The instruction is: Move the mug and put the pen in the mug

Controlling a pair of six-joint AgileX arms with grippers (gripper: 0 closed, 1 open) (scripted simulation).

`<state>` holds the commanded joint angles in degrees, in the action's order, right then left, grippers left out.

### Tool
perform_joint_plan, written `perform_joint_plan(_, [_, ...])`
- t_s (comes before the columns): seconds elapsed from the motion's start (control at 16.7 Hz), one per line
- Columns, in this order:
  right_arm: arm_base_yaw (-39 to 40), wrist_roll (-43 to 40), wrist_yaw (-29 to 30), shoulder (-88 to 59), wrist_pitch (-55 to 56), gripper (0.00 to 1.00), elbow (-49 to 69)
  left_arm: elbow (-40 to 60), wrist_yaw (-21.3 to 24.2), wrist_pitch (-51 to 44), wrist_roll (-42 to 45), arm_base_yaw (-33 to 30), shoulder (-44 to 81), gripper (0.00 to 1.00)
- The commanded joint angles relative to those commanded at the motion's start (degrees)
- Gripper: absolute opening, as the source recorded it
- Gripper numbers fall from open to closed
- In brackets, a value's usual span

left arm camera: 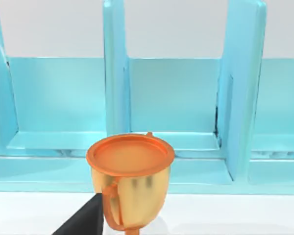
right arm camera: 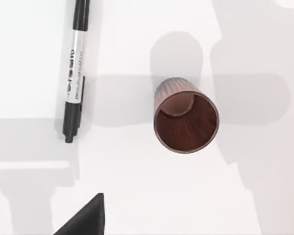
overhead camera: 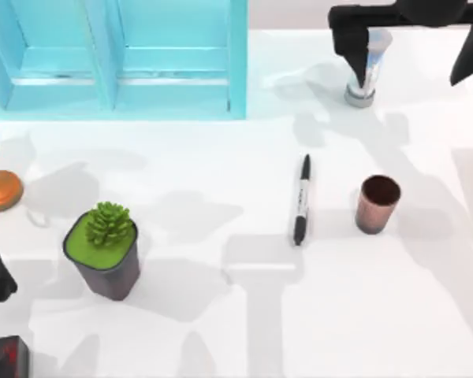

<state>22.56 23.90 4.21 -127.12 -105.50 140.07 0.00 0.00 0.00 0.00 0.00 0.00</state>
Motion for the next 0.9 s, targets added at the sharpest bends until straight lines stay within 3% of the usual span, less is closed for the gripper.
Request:
perform_joint_plan(0.06, [0.0,0.0,0.0,0.0,0.0,1.0,0.0,0.0,0.0,0.0,0.0,0.0,0.0,1.0])
perform_joint_plan(0.12, [0.3,0.0,-0.3,-4.2,1.6,1.0,8.4,0.0,0.0,0.0,0.0,0.0,0.0,1.0])
perform_joint_plan(0.3, [1.2,2.1,0.1,-6.4,1.4,1.0,10.3,0.0,0.0,0.0,0.0,0.0,0.0,1.0])
perform_joint_plan(0.9, [12.0,21.2,3.7,-31.9,1.0,1.0,25.7,0.0,0.0,0.0,0.0,0.0,0.0,1.0])
